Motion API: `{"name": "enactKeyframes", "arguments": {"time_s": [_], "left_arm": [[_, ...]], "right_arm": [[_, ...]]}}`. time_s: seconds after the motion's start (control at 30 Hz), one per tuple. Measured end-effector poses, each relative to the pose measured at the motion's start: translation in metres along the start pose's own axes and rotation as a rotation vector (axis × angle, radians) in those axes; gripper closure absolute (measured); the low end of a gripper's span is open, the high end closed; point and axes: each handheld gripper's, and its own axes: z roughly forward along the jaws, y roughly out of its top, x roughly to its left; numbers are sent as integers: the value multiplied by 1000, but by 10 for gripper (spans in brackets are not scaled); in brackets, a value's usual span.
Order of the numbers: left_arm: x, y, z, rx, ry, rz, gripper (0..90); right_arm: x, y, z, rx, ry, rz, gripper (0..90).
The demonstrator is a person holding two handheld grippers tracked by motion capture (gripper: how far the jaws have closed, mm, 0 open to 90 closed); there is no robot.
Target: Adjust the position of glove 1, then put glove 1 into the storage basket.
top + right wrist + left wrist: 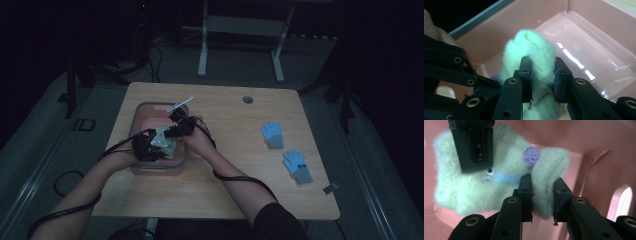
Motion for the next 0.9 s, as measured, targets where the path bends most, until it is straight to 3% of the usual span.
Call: {"name": "enactKeyframes", "arguments": {"time_s": [0.13,0.3,0.33,0.5,0.9], "left_arm": [[2,4,9,57,-33,19,728],[1,7,15,100,-35,39,678],[2,6,15,96,-38,20,606],[6,5,11,62,-32,-34,513],[2,4,-9,19,11,-131,403]], "right_arm": [[-3,-3,1,22,5,16,693],[-3,-5,2,31,1,3,623],[-3,-5,1,34,-10,-7,607],[-5,-4,-5,27,-12,-1,583],[-1,-6,-42,-44,4,-21,559]]}}
